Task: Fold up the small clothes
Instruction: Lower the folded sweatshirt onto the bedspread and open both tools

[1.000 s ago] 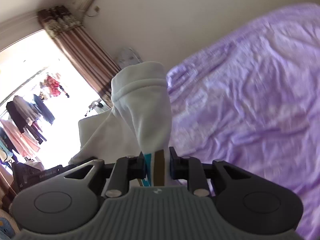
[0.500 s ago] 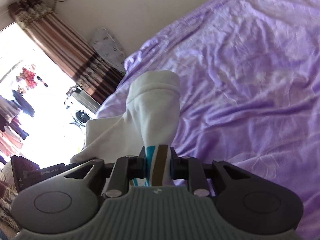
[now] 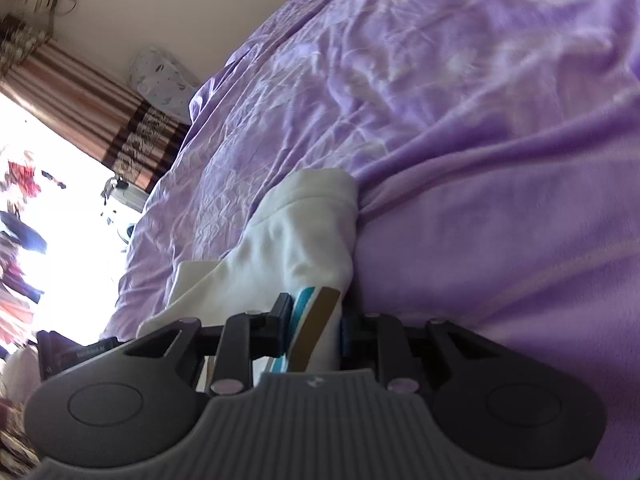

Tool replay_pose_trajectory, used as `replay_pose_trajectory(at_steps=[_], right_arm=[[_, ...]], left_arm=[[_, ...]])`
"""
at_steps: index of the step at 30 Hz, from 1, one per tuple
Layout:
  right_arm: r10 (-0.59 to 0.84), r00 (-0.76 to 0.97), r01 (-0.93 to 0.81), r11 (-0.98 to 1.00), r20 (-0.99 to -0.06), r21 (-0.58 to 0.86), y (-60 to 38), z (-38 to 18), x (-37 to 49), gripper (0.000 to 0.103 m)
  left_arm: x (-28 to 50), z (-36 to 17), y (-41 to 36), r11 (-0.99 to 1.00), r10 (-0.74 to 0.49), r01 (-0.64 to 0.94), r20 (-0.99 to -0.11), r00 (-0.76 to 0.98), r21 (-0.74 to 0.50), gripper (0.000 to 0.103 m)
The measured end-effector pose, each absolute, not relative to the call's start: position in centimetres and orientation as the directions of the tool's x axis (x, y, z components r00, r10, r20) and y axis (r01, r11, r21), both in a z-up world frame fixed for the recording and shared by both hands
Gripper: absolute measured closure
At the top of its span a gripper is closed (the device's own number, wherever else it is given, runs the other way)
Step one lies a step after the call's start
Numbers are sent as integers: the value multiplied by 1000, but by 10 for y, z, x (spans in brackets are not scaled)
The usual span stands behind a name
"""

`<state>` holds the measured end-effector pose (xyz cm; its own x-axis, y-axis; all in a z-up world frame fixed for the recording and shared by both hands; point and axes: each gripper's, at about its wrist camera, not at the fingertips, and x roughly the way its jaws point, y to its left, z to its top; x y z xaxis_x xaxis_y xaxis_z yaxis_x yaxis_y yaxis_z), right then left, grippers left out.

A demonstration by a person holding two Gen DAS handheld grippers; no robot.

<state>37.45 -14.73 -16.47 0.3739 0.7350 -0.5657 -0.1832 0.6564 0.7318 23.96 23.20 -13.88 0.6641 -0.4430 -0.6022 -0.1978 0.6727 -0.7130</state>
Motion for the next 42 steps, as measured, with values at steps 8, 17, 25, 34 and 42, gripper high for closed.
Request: replay_pose_trajectory(at_steps=[8,17,25,34,42], right_arm=[[626,472,-177,757,-621,629,-165,-131,347,69],[561,531,-323,827,-634,461,-168,-80,266,86],[480,509,-345,874,-714,342,-147,-105,247,98],[492,552,-348,870,-673,350,-156,-80,219,90],[486,557,-428,863,-673,268,-143,-57,160,90]], left_arm=[[211,-105,228,741,-294,-255,-642,708,-621,60],[170,-65,181,882,-178,-163,-632,754,-443,64],[189,-101,169,923,-132,-190,-739,661,-335,97],[158,-65,156,924,-160,-147,-708,688,-352,94],[114,-52,110,971,-159,-35,-751,641,-236,93]])
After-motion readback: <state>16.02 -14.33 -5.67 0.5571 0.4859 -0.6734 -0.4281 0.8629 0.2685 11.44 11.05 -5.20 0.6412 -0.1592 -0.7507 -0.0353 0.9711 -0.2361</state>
